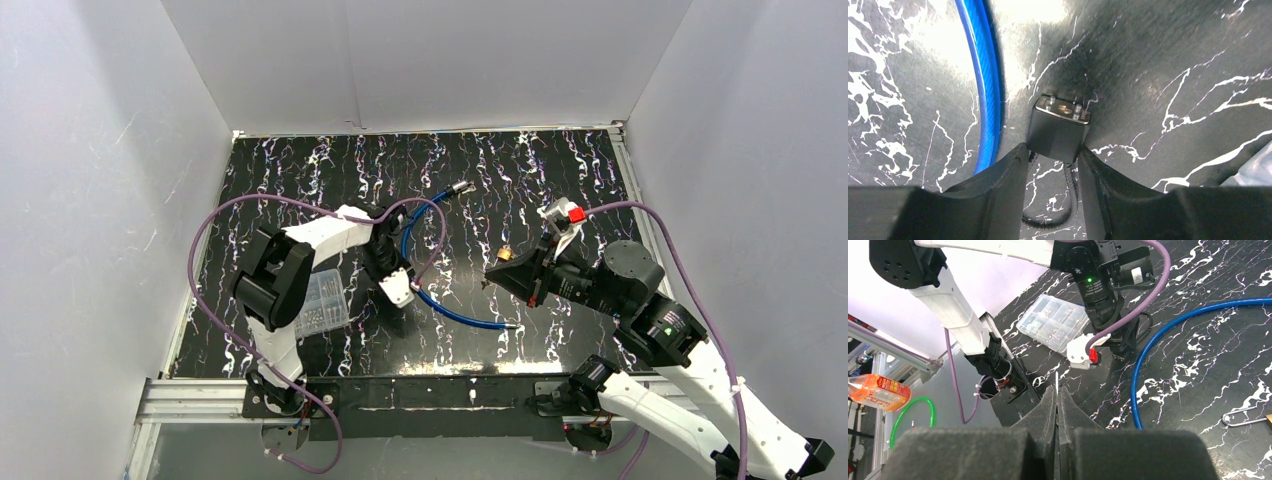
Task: Unlock with the key
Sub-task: Pick up the lock from the center of the board.
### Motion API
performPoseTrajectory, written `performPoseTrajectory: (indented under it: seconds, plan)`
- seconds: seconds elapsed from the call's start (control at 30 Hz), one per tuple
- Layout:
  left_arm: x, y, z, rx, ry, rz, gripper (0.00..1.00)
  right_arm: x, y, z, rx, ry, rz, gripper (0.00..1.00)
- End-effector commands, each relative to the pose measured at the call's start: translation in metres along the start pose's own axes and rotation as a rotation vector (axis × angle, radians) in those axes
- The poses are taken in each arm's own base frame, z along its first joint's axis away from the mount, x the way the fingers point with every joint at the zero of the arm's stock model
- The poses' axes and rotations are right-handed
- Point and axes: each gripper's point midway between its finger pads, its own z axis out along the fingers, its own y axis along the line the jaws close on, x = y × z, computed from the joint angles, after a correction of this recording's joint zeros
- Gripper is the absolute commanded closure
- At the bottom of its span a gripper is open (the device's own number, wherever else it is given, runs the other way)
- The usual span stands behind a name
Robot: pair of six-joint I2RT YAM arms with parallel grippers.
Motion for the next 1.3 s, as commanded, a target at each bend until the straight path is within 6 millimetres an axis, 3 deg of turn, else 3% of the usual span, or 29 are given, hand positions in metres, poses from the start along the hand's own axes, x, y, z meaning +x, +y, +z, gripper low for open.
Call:
performPoseTrajectory:
  seconds: [0.0, 0.17, 0.33, 0.5, 0.77, 0.87, 1.07, 1.17, 1.27]
  plan:
    - [-0.027, -0.009, 0.001, 0.005, -0.070, -0.088, 0.63, -0.010, 0.006, -0.001, -0.024, -0.026, -0.006, 0.99]
    - [-0.041, -0.017, -0.007, 0.022, -0.089, -0.195, 0.60, -0.009, 0.006, 0.000, -0.028, -0.024, -0.004, 0.99]
    - [-0.048, -0.028, -0.010, 0.046, -0.093, -0.231, 0.49, -0.008, 0.006, 0.001, -0.031, -0.021, -0.001, 0.99]
    - [-0.053, -0.025, -0.006, 0.029, -0.108, -0.221, 0.39, -0.007, 0.005, 0.002, -0.029, -0.016, 0.006, 0.99]
    - [-0.038, -0.010, 0.006, 0.002, -0.066, -0.145, 0.40, -0.007, 0.004, 0.001, -0.025, -0.019, 0.012, 0.99]
    - [-0.034, -0.003, 0.008, -0.016, -0.062, -0.121, 0.43, -0.007, 0.003, 0.001, -0.022, -0.018, 0.013, 0.99]
    - [-0.034, 0.001, 0.011, -0.025, -0.079, -0.119, 0.64, -0.005, 0.000, 0.003, -0.013, -0.011, 0.018, 0.99]
    - [-0.045, 0.004, 0.004, -0.073, -0.116, -0.161, 0.81, -0.009, -0.001, 0.000, -0.002, -0.017, 0.012, 0.99]
    - [-0.056, 0.007, -0.012, -0.144, -0.136, -0.197, 0.90, -0.010, -0.001, -0.003, 0.004, -0.021, 0.005, 0.99]
